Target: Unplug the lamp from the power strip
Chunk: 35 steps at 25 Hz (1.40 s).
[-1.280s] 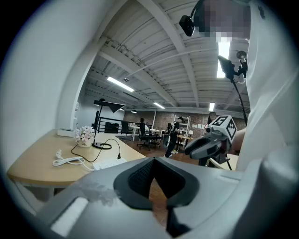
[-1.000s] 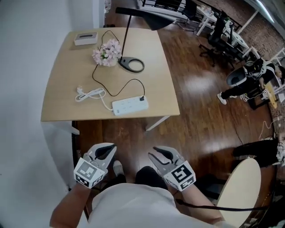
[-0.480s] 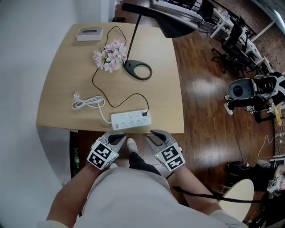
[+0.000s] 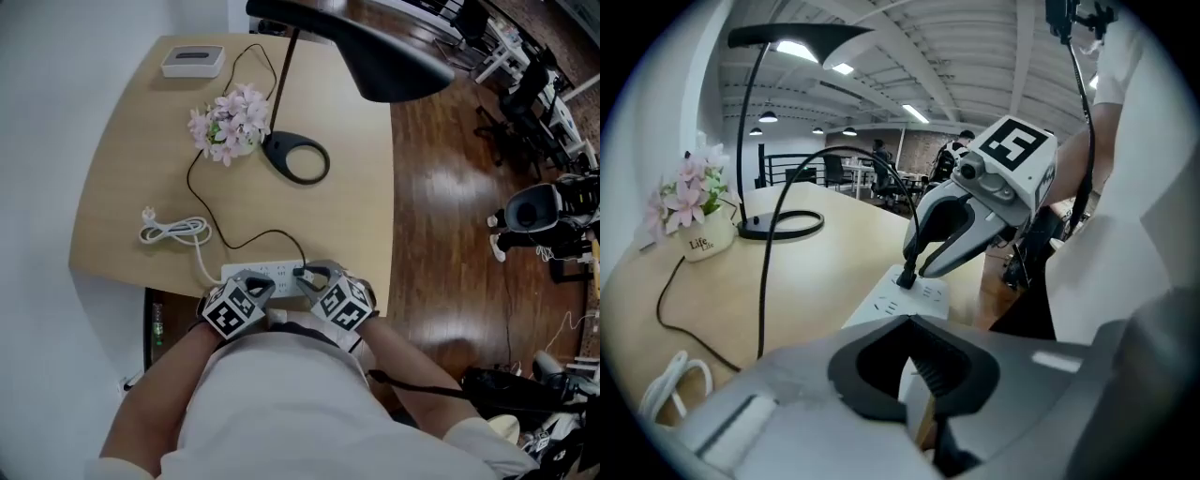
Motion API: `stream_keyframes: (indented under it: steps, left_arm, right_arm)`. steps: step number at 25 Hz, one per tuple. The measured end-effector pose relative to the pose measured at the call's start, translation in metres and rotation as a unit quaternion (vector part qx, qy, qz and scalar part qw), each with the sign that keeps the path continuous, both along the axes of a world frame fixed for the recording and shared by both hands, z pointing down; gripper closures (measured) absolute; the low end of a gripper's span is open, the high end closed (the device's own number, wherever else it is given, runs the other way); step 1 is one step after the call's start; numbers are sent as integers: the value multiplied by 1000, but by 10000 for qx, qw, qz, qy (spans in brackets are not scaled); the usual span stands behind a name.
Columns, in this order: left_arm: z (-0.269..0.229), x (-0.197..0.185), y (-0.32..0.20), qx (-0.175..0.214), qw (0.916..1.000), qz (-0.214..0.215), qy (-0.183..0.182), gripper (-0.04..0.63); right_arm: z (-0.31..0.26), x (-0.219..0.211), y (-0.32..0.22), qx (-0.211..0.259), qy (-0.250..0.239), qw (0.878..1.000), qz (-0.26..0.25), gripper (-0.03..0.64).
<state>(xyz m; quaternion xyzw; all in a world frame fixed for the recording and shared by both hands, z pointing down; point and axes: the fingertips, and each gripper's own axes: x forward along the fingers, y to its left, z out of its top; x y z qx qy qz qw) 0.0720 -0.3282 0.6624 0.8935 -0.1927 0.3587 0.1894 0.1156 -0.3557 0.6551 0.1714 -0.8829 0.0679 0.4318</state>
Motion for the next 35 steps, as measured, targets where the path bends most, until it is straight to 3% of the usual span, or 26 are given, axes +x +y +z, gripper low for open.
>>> stream_keyframes:
  steps: [5, 13, 17, 23, 29, 35]
  left_arm:
    - [20, 12, -2, -204, 9989, 214, -369, 592]
    - [22, 13, -2, -622, 9966, 209, -503, 591]
    - [22, 13, -2, -639, 9965, 254, -472, 591]
    - [20, 13, -2, -496, 9972, 210, -514, 591]
    - [-21, 3, -19, -64, 9998, -185, 101, 591]
    - [-62, -34, -31, 298, 9949, -850, 463, 591]
  right_arm:
    - [10, -5, -2, -86, 122, 9966, -815, 541]
    - [5, -6, -1, -73, 150, 9915, -1294, 555]
    - [-20, -8, -19, -28, -277, 9947, -990, 560]
    - [12, 4, -57, -500, -130, 9978, -415, 558]
    - [30, 5, -72, -716, -129, 9973, -112, 558]
    - [28, 6, -88, -583, -217, 9969, 481, 552]
